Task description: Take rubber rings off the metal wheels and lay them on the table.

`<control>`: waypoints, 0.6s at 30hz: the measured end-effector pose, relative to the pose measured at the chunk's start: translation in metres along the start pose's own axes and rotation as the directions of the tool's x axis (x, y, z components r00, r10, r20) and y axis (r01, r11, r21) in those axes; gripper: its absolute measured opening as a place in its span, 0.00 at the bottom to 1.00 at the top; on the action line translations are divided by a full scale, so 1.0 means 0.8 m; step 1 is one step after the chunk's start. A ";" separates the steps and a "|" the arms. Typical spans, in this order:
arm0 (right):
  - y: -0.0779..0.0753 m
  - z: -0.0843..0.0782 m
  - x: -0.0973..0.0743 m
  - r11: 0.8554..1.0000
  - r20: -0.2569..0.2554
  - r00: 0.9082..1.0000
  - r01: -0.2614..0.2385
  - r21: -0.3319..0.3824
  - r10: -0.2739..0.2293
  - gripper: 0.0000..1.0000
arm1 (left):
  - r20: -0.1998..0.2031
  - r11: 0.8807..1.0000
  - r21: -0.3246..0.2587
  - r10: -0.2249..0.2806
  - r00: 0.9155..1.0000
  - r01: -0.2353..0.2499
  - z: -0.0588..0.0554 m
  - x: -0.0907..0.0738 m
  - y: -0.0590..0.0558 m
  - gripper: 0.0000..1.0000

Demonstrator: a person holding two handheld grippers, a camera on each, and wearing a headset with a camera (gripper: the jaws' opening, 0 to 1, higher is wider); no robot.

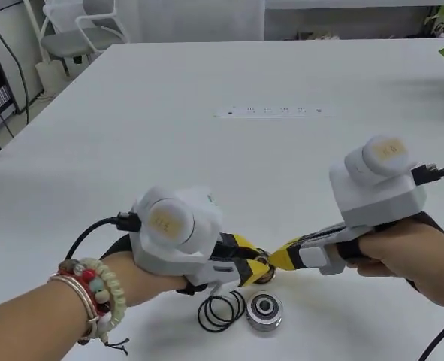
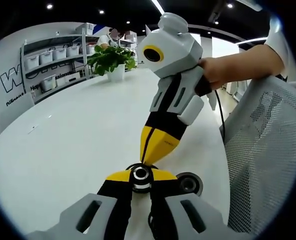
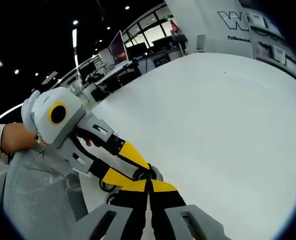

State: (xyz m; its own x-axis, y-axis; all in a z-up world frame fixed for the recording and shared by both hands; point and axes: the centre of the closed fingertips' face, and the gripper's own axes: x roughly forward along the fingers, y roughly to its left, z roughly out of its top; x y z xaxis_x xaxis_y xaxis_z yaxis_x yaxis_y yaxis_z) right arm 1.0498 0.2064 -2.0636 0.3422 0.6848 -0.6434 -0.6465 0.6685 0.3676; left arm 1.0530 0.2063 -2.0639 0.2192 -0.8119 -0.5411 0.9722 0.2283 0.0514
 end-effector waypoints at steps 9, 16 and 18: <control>-0.005 0.001 -0.002 1.000 0.008 1.000 0.010 0.018 -0.010 0.00 | -0.025 1.000 0.024 -0.008 1.000 0.009 -0.001 -0.003 0.002 0.11; -0.007 0.004 -0.004 1.000 0.020 1.000 0.014 0.026 -0.014 0.00 | -0.005 0.999 0.030 -0.018 1.000 0.018 0.012 -0.012 0.005 0.19; -0.008 0.004 -0.004 1.000 0.019 1.000 0.018 0.023 -0.019 0.00 | 0.019 1.000 -0.005 -0.016 1.000 0.016 0.020 -0.015 0.007 0.21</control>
State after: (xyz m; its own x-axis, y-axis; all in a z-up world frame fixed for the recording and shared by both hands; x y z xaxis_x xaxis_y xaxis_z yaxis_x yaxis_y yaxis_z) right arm 1.0549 0.2007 -2.0620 0.3668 0.6775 -0.6375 -0.6247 0.6872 0.3709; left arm 1.0574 0.2088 -2.0441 0.2053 -0.8256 -0.5255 0.9752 0.2181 0.0384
